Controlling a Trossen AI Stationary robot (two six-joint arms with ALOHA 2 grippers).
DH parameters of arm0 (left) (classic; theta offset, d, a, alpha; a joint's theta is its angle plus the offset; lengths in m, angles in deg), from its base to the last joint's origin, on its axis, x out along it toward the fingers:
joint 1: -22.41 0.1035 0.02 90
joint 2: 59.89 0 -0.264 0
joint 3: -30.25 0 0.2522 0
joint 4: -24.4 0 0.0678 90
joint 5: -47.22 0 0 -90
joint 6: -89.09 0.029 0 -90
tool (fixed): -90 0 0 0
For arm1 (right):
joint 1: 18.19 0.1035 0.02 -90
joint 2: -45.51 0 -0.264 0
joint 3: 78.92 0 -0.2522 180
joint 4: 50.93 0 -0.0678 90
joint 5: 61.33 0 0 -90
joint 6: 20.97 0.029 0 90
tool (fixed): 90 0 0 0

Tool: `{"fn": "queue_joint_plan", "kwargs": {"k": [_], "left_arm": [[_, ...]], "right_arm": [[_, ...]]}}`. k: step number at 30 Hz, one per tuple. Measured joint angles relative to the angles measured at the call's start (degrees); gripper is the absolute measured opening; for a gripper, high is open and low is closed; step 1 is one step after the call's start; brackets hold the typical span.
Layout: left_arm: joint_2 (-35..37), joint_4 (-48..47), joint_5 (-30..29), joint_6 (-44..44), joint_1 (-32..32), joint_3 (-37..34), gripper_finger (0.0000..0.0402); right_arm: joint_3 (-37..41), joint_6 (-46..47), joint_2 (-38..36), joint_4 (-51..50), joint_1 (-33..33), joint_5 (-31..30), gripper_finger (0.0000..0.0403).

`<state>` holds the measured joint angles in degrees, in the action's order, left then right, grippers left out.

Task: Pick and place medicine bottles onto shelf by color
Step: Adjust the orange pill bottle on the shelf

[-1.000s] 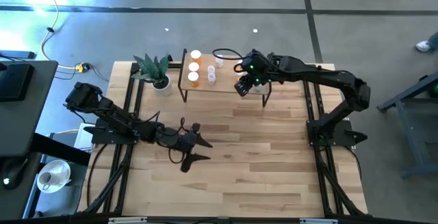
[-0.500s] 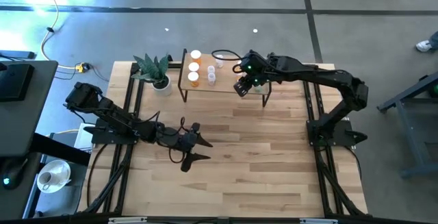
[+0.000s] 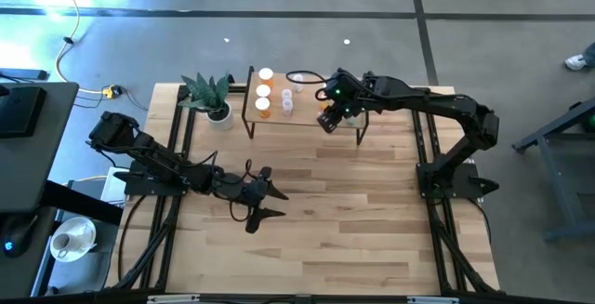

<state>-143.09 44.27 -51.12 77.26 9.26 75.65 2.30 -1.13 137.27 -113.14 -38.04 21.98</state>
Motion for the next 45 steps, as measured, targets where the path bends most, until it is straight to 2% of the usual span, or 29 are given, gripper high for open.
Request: {"fn": "queue_joint_plan", "kwargs": {"k": [3, 7, 12, 15, 19, 23, 26, 30, 35, 45], "left_arm": [[0.0, 0.0, 0.0, 0.0, 0.0, 0.0, 0.0214], [0.0, -0.05, -0.4, 0.55, 0.0, 0.0, 0.0214], [0.0, -0.11, -6.97, 5.28, 0.37, 0.0, 0.0214], [0.0, -0.51, -9.54, 7.8, 1.79, 0.0, 0.0214], [0.0, -1.17, -7.85, 9.01, 5.02, 0.0, 0.0214], [0.0, -2.19, -3.13, 7.67, 8.78, 0.0, 0.0214], [0.0, -2.95, -1.66, 6.24, 10.93, 0.0, 0.0214], [0.0, -3.74, -1.31, 6.03, 12.14, 0.0, 0.0214], [0.0, -4.32, -1.29, 6.04, 12.17, 0.0, 0.0214], [0.0, -4.53, -1.31, 6.03, 12.17, 0.0, 0.0214]], "right_arm": [[0.0, -1.14, -0.04, 0.04, 0.47, 1.42, 0.0167], [-1.56, -7.06, -0.05, -0.15, 1.88, 2.4, 0.0167], [-6.02, -19.91, -0.13, -0.86, 3.81, 2.51, 0.0167], [-8.13, -30.66, -0.15, -1.35, 4.83, 2.53, 0.0167], [-9.09, -43.92, -0.15, -0.95, 5.45, 2.5, 0.0167], [-9.09, -51.3, 0.13, -1.19, 5.38, -0.68, 0.0167], [-9.09, -55.7, 1.35, -1.88, 4.99, -2.55, 0.0167], [-9.09, -59.1, 4.5, -3.88, 4.84, -3.07, 0.0167], [-9.09, -59.35, 7.14, -7.77, 5.04, -6.73, 0.0167], [-9.09, -59.33, 10.21, -7.71, 4.84, -6.83, 0.0167]]}}
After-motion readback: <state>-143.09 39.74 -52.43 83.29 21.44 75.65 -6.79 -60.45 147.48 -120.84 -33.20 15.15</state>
